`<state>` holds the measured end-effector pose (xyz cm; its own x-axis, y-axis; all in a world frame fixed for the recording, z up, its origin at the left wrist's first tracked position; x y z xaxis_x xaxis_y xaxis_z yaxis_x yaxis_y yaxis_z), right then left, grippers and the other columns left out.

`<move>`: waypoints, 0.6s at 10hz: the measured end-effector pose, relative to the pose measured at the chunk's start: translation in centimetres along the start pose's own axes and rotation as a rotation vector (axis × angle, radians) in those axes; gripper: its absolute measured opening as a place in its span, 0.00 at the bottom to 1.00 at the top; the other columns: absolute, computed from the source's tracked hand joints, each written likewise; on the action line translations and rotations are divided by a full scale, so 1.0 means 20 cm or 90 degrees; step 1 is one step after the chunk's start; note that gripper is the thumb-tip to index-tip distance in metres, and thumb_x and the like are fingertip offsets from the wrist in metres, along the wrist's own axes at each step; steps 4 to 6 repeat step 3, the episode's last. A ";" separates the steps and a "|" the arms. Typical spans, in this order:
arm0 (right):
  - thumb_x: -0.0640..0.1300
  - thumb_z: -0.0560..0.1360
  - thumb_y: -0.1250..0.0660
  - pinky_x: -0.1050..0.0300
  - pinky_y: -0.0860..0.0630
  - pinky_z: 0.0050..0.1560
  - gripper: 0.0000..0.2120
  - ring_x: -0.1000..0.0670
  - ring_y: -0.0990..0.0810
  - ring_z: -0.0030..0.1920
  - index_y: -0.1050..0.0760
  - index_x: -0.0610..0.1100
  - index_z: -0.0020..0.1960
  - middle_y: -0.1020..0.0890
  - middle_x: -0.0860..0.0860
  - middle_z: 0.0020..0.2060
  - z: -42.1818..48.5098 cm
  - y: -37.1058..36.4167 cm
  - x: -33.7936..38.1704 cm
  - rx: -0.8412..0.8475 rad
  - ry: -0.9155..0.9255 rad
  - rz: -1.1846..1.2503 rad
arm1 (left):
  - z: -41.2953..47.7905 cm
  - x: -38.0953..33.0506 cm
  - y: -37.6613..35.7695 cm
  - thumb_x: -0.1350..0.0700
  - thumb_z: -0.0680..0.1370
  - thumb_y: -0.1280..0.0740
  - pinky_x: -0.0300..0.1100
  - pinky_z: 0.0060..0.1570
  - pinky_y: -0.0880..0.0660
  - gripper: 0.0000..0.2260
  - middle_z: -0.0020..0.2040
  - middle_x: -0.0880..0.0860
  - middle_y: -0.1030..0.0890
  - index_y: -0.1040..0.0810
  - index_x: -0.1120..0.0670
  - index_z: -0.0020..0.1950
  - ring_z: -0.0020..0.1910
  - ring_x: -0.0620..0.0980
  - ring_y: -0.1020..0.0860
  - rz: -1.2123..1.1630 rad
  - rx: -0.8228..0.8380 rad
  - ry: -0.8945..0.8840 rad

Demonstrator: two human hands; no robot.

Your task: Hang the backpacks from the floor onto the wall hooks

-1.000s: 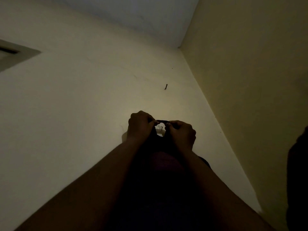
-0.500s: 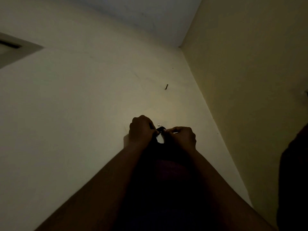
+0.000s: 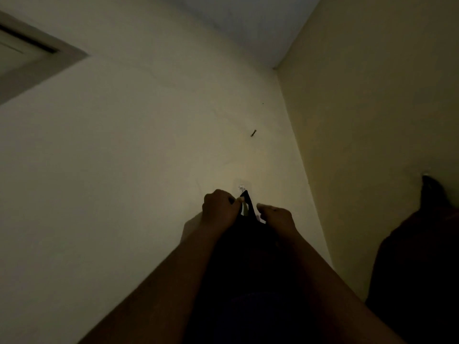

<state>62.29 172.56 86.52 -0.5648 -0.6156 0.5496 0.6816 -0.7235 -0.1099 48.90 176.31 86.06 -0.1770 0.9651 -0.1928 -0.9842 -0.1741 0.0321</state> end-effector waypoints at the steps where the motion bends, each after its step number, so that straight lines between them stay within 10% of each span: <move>1: 0.47 0.76 0.37 0.48 0.27 0.62 0.17 0.40 0.24 0.61 0.23 0.39 0.61 0.22 0.40 0.61 -0.12 0.04 0.02 -0.030 -0.036 -0.034 | -0.14 -0.07 0.08 0.50 0.78 0.40 0.41 0.46 0.31 0.11 0.52 0.59 0.17 0.22 0.54 0.44 0.53 0.57 0.21 -0.037 0.069 0.010; 6: 0.55 0.75 0.42 0.50 0.27 0.56 0.15 0.42 0.22 0.56 0.21 0.46 0.47 0.20 0.44 0.51 -0.41 0.11 0.10 -0.099 -0.118 -0.070 | -0.39 -0.18 0.25 0.48 0.78 0.40 0.42 0.48 0.29 0.14 0.52 0.59 0.18 0.21 0.57 0.48 0.52 0.57 0.21 -0.255 0.071 0.126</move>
Point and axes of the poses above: each hand's wrist, its own z-axis towards the middle knuckle, its own y-axis out of the back of the hand, x = y × z, the point moved 1 cm from there along z, towards the middle knuckle
